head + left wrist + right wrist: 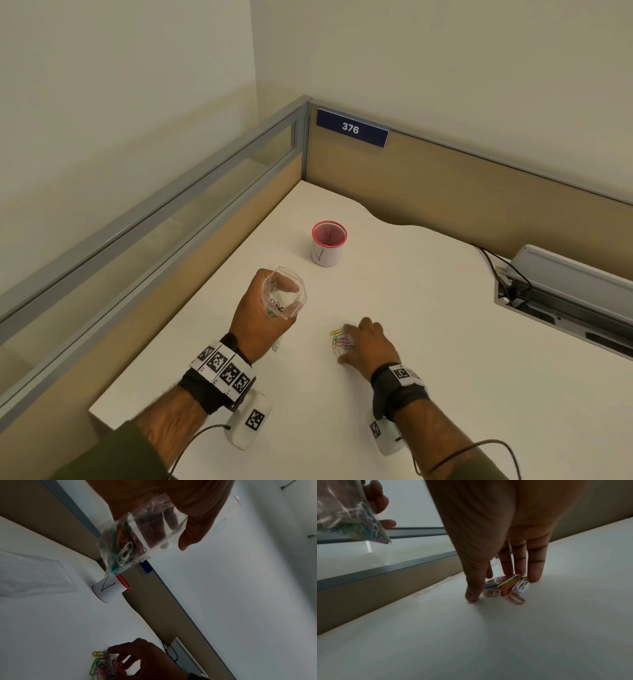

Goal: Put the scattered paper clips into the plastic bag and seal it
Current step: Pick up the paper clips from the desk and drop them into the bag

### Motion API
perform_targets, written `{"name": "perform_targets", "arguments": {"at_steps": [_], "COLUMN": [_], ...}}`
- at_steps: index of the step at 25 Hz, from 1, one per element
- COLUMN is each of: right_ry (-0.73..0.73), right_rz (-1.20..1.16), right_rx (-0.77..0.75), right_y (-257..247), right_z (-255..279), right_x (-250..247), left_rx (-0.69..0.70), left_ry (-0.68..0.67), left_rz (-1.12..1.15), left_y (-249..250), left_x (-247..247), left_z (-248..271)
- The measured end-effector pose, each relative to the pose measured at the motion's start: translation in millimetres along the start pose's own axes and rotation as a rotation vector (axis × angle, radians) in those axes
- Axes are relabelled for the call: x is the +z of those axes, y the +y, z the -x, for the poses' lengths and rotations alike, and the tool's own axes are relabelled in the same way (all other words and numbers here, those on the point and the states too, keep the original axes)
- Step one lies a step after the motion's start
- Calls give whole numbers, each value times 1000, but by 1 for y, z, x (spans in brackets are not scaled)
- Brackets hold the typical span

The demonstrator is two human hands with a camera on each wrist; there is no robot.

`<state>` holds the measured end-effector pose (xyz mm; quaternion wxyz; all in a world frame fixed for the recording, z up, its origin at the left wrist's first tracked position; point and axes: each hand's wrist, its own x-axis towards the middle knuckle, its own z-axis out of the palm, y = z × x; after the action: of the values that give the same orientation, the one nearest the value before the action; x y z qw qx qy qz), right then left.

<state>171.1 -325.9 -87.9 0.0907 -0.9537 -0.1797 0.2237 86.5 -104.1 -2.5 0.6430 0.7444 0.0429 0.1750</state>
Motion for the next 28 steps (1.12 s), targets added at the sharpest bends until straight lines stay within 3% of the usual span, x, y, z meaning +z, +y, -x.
{"name": "perform_targets", "arguments": {"at_steps": [4, 10, 14, 20, 24, 28], "right_ry": [77, 115, 170, 365, 457, 429], "right_rz": [132, 127, -130, -768, -1007, -982], "right_rx": [-74, -86, 36, 100, -74, -302], "right_y": [-4, 0, 9, 6, -38, -98], "right_z": [-4, -9, -10, 19, 50, 71], "right_x": [5, 1, -10, -61, -125, -159], "left_rx": [0, 1, 5, -12, -29, -26], "left_ry": [-13, -4, -7, -16, -29, -33], "left_rz": [-25, -18, -31, -42, -55, -75], "left_y": [2, 2, 1, -7, -12, -8], "left_x": [1, 2, 3, 9, 17, 25], "left_z": [-1, -2, -2, -7, -11, -12]}}
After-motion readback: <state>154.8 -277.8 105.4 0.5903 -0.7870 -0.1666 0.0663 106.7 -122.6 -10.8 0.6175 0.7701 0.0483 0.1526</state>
